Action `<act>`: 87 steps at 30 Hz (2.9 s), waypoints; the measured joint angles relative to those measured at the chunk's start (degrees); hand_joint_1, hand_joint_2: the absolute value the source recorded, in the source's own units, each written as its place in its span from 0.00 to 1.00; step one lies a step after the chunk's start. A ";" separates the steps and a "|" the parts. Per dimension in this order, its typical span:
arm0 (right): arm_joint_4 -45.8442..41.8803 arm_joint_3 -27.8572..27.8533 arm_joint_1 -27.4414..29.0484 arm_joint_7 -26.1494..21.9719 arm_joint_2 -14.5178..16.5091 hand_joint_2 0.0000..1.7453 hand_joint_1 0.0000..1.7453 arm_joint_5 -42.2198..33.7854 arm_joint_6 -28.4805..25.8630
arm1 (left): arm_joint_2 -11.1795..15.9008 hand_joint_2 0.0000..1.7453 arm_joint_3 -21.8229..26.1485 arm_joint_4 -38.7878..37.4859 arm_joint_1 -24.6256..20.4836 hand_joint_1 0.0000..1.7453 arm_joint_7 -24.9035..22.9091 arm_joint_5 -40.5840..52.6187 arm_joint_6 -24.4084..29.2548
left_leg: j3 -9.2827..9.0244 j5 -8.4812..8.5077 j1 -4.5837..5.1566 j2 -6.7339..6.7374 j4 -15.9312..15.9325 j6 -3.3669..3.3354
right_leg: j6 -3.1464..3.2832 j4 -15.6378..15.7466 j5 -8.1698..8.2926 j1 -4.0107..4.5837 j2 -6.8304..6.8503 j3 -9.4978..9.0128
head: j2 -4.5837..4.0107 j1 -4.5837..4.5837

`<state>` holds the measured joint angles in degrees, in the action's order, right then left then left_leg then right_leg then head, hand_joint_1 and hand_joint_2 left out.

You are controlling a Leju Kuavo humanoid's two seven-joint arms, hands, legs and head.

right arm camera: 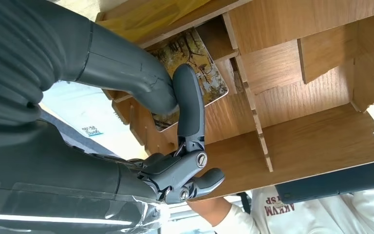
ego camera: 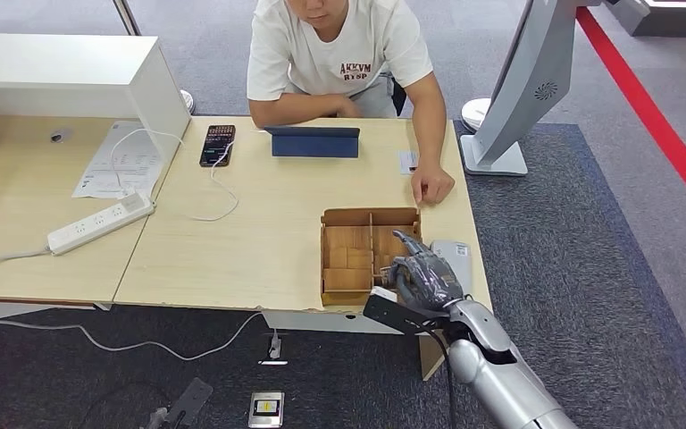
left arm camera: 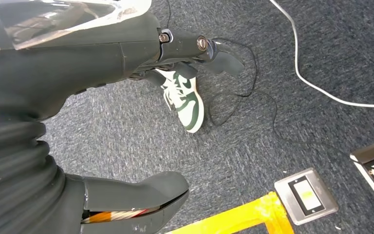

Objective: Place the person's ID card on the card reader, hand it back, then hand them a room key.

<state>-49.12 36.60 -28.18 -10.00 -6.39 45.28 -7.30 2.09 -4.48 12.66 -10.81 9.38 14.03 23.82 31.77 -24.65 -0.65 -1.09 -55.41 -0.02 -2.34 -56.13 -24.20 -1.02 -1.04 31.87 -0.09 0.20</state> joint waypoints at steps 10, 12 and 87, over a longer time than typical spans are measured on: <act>0.24 -0.06 0.17 0.13 -0.38 1.00 0.08 -0.20 -0.13 | 0.08 1.00 -0.34 0.00 -0.07 0.00 -0.19 0.45 -0.01 | -0.01 0.00 0.00 0.01 0.00 0.00 | 0.00 0.00 0.00 0.00 0.00 0.00 | 0.00 -0.01; 0.29 -0.09 0.25 0.19 -0.43 1.00 0.00 -0.39 -0.26 | 0.10 1.00 -0.39 0.00 -0.12 0.00 -0.28 0.55 -0.01 | 0.00 0.00 0.00 0.01 0.00 0.00 | 0.00 0.00 0.00 0.00 0.00 0.00 | 0.00 -0.01; -3.67 -2.75 -0.38 2.63 -2.33 1.00 0.00 3.75 6.78 | 0.39 1.00 -4.25 0.11 -0.32 0.00 -0.84 -2.25 1.43 | 0.01 0.00 0.00 0.00 0.00 0.00 | 0.00 0.00 0.00 0.00 0.00 0.00 | 0.00 -0.01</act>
<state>-52.78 33.85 -28.56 -7.38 -8.72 49.03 -0.52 2.48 -8.73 12.77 -11.13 8.54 11.79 25.25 31.78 -24.65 -0.65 -1.09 -55.41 -0.02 -2.34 -56.13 -24.20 -1.02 -1.04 31.87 -0.09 0.20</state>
